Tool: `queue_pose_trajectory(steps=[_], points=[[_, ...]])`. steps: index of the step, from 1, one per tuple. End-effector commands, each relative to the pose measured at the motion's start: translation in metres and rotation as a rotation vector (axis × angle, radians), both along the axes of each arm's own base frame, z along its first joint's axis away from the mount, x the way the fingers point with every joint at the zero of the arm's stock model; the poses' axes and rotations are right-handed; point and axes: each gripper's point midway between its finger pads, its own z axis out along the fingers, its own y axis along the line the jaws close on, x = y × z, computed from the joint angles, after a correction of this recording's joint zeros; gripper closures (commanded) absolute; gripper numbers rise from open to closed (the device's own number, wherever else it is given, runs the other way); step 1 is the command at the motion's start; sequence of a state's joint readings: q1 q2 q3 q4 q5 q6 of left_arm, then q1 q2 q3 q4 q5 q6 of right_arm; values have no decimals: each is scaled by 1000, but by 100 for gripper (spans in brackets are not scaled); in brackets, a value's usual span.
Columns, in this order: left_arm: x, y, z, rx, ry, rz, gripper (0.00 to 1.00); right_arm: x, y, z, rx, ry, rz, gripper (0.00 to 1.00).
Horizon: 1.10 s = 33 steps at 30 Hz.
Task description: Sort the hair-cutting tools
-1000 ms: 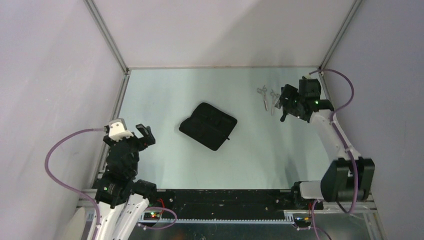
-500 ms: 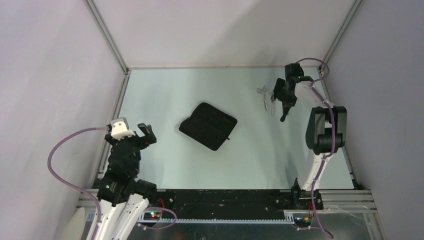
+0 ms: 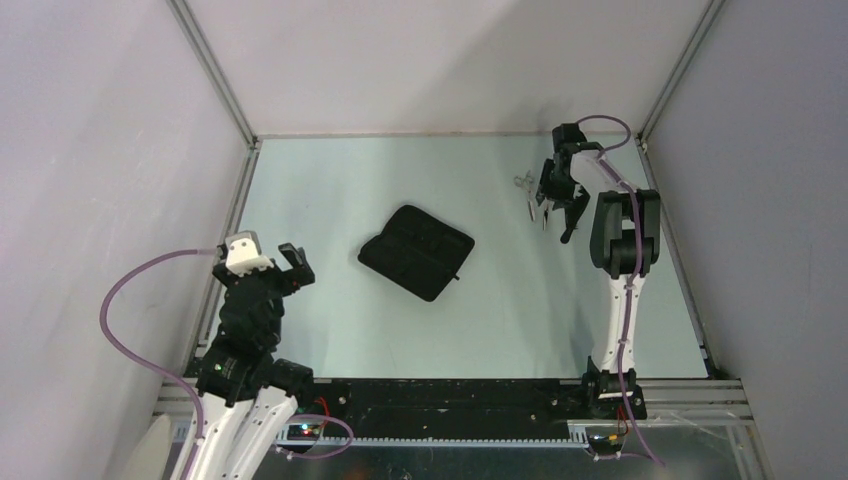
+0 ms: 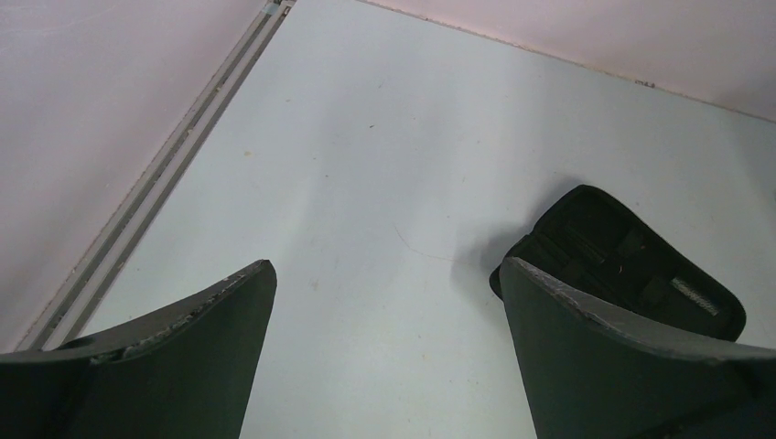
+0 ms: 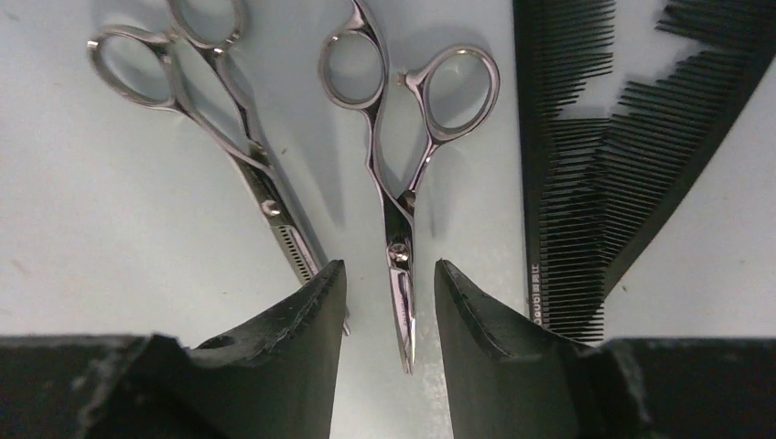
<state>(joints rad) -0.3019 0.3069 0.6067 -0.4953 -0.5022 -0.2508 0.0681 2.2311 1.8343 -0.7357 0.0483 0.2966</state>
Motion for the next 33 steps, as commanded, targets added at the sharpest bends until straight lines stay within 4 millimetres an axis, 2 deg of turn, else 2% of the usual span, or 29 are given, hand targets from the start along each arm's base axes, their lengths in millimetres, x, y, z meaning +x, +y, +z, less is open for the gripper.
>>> queue_pose_trajectory(steps=[1, 7, 10, 16, 18, 19, 22, 26, 27, 28, 29, 30, 31, 32, 33], points=[[4, -1, 5, 19, -17, -8, 0, 0, 3, -8, 3, 41, 17, 55], [4, -1, 5, 20, -16, -10, 0, -7, 3, -29, -3, 106, 21, 59], [4, -1, 5, 20, -17, -10, 0, -13, 3, -36, -16, 138, 25, 69], [3, -1, 6, 20, -22, -12, 0, -19, -2, -33, -68, 161, 34, 75], [3, -1, 6, 19, -25, -11, 0, -22, -3, -31, -83, 170, 40, 81], [2, -1, 6, 19, -24, -10, 0, -26, -3, -30, -84, 176, 44, 87], [1, 0, 8, 16, -33, -7, 0, -35, 0, -27, -73, 172, 50, 99], [-1, 1, 8, 12, -39, -7, 0, -58, 6, -24, -53, 163, 40, 100], [-2, 1, 9, 10, -41, -7, 0, -70, 7, -22, -54, 166, 37, 100], [-2, 1, 8, 9, -42, -7, 0, -83, 10, -31, -50, 182, 34, 100], [-2, 0, 8, 9, -41, -9, 0, -88, 13, -22, -40, 159, 33, 100], [-3, 0, 8, 6, -42, -10, 0, -100, 17, -21, -30, 155, 25, 100], [-3, 0, 8, 6, -41, -12, 0, -103, 21, -20, -19, 143, 25, 100], [-3, -1, 7, 4, -39, -16, 0, -117, 25, -19, -11, 147, 23, 100], [-3, -2, 6, 3, -37, -23, 0, -122, 32, -17, -5, 138, 33, 100]])
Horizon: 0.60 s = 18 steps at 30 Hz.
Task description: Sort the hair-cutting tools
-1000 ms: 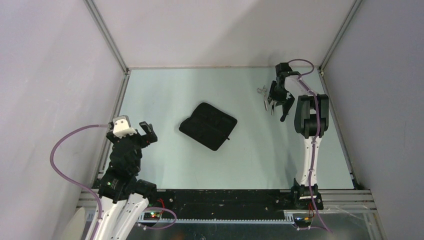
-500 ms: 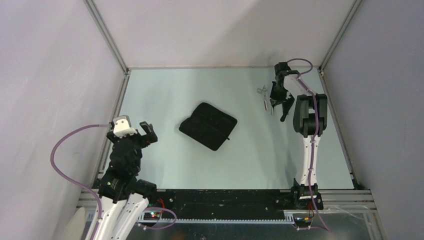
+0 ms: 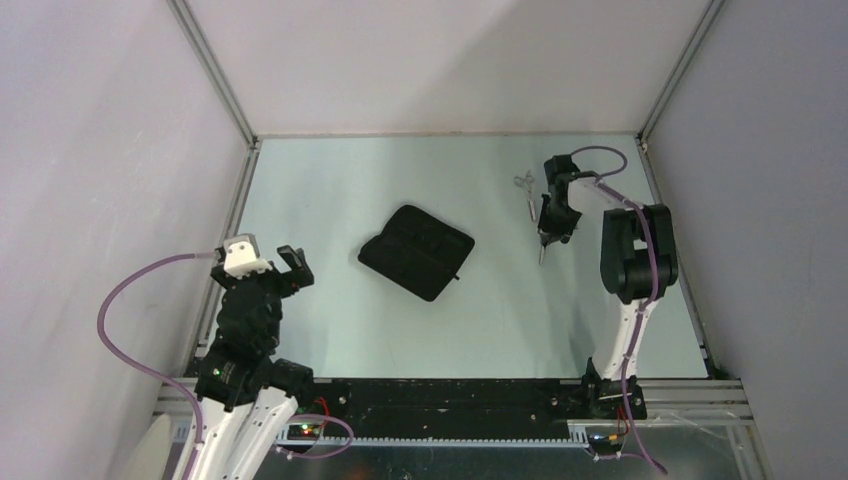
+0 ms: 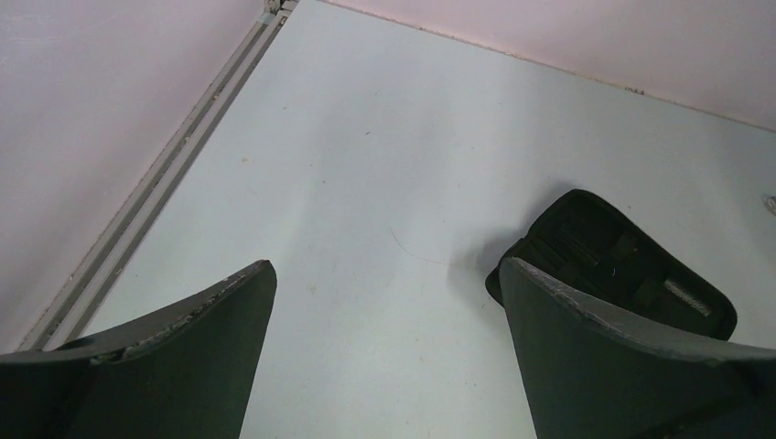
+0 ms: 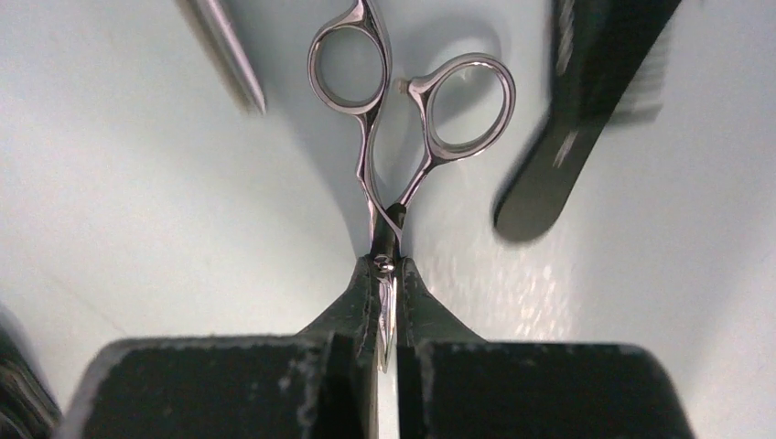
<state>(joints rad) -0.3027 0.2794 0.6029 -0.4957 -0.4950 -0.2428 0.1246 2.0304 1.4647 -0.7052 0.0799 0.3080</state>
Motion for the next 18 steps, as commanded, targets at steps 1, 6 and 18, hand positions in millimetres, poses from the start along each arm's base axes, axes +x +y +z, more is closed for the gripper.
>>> queue_pose_trajectory(steps=[1, 6, 18], points=[[0, -2, 2, 2, -16, -18, 0, -44, 23, 6, 40, 4, -9, 100], [1, -9, 0, -2, -7, -54, 0, -83, 50, 14, 100, -24, -4, 100], [15, -62, -17, -21, 102, -324, 0, -118, 117, 44, 344, -194, 8, 100]])
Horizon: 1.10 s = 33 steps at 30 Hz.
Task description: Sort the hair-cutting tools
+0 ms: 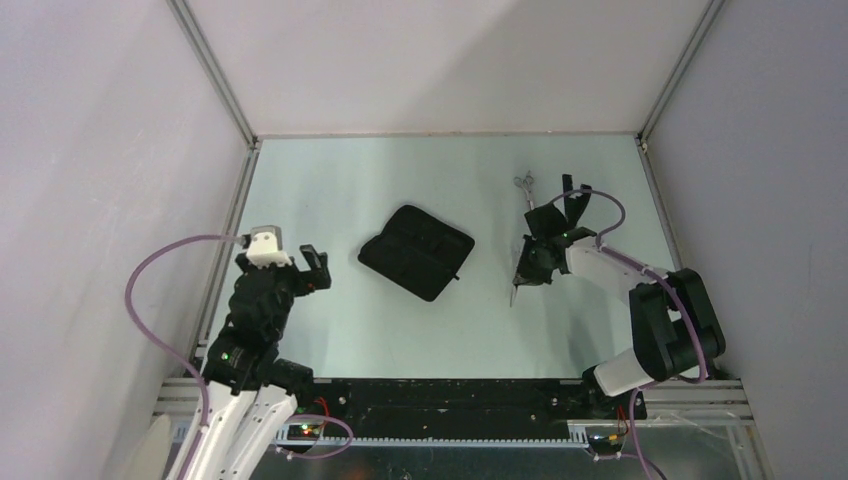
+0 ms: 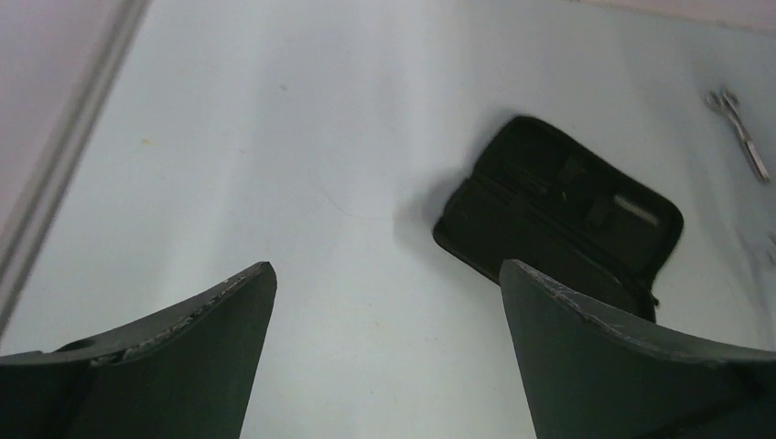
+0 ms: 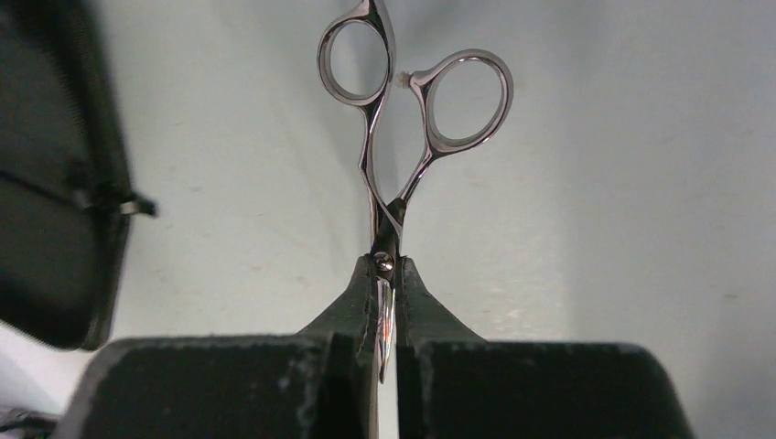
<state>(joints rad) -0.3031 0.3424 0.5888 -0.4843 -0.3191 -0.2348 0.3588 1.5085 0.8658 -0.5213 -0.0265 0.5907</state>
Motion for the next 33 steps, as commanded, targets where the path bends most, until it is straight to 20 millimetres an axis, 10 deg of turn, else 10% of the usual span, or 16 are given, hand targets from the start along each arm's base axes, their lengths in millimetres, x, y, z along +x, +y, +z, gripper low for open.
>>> queue_pose_trajectory(steps=[1, 16, 29, 33], points=[[5, -39, -1, -47, 42, -194, 0, 16, 43, 29, 140, -140, 8, 100], [-1, -154, -14, -380, 102, -507, 5, -4, 121, 75, 282, -328, 118, 100], [-6, -200, -46, -369, 204, -534, 3, -28, 110, 46, 188, -244, 210, 99], [-3, -186, -48, -340, 197, -464, 2, -34, 103, 34, 111, -199, 280, 65]])
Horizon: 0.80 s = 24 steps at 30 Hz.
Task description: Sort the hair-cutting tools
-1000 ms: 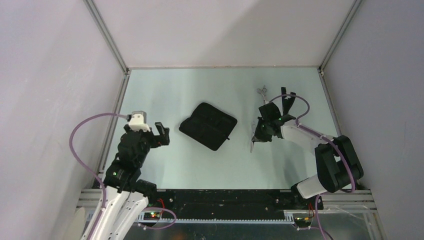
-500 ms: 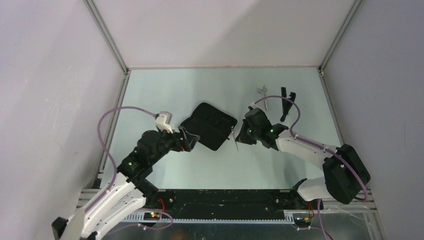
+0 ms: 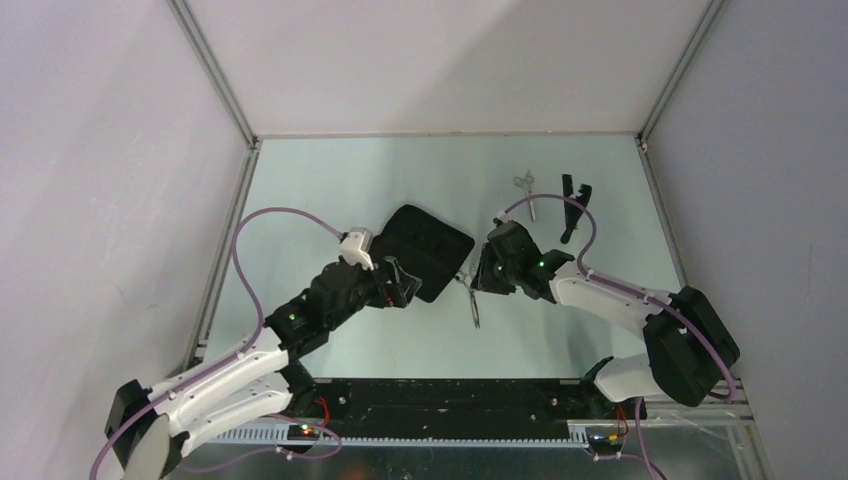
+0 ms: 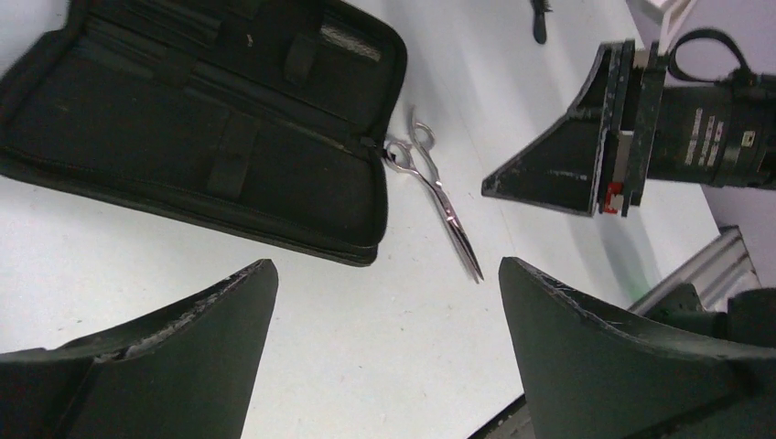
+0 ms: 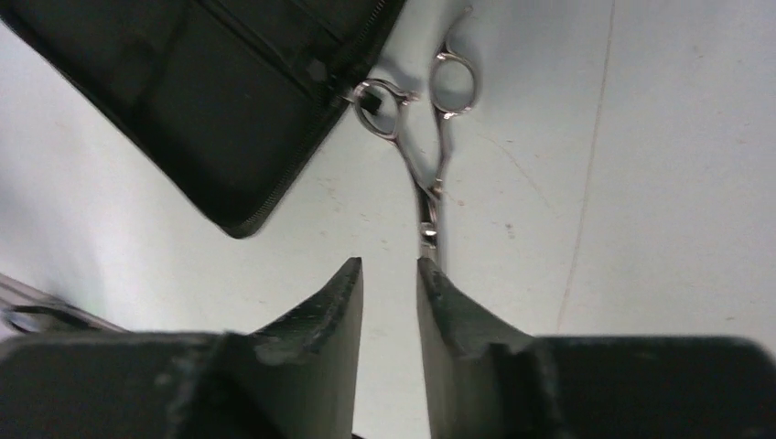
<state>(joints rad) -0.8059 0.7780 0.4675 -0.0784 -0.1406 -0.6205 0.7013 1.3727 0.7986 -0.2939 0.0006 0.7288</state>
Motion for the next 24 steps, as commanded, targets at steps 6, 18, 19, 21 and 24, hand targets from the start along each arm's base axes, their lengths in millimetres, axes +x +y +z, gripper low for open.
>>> queue_pose_trajectory(steps=[6, 18, 19, 21, 24], points=[[11, 35, 24, 5, -73, 183, 0, 6, -8, -11, -216, 30, 148, 42], [6, 59, 26, 42, -101, 242, 0, 6, 5, -46, -397, 134, 239, 47], [6, 60, 25, 43, -101, 242, 0, 6, 6, -49, -407, 141, 241, 48], [5, 60, 25, 44, -102, 244, 0, 7, 7, -51, -427, 146, 245, 50], [5, 61, 25, 43, -102, 244, 0, 5, 7, -56, -460, 158, 247, 52]])
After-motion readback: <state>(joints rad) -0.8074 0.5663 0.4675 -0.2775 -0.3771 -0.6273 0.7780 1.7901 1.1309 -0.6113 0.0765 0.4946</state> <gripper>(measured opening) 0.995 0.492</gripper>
